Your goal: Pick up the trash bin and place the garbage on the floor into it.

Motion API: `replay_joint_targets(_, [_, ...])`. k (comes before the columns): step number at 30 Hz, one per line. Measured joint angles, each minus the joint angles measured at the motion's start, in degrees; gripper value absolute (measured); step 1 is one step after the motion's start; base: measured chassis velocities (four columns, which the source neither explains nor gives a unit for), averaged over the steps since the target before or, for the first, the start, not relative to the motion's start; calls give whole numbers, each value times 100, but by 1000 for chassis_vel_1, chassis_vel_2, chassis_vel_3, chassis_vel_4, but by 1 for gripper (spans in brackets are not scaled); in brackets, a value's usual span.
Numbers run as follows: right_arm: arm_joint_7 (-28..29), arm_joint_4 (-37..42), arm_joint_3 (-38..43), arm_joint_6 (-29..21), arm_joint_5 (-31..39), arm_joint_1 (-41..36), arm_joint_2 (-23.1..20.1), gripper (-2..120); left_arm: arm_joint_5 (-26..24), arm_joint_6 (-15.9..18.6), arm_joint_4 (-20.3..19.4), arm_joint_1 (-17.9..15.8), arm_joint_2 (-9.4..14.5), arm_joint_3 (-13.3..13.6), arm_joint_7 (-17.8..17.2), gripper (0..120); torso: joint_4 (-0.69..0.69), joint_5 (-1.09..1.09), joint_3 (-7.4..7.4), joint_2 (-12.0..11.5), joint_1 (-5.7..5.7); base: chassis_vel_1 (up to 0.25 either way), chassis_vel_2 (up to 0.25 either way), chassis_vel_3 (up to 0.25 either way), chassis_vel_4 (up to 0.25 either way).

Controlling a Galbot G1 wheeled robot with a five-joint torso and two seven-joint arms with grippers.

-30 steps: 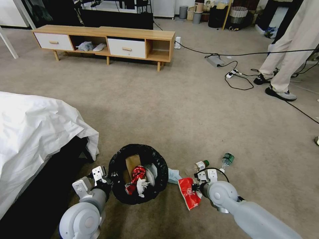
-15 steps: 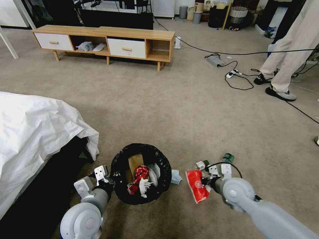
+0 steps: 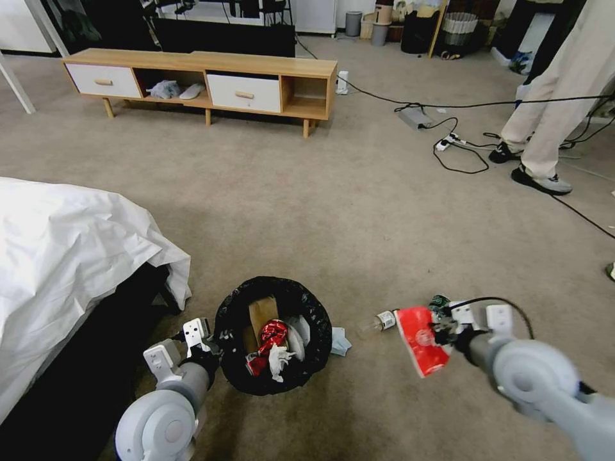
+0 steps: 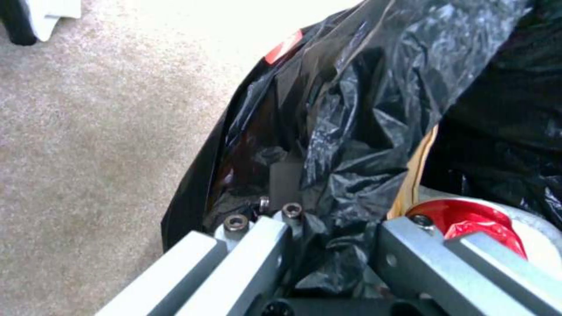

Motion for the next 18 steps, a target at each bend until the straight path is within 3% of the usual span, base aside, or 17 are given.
replay_joint_targets(12, [-623,764,937,484,-201,-92,-560,0,-62,51,33,-77,164,198,-3,0,1,0,0,0,0,0,0,0,0])
replay_joint_targets(14, [-1171,841,1048,757,-678,-88,-700,0,-81,74,33,-85,173,265,-5,0,1,0,0,0,0,0,0,0,0])
replay_joint_targets(18, [-1677,923,1094,939,-1084,-51,-831,0,-101,99,33,-91,173,331,-3,0,1,0,0,0,0,0,0,0,0])
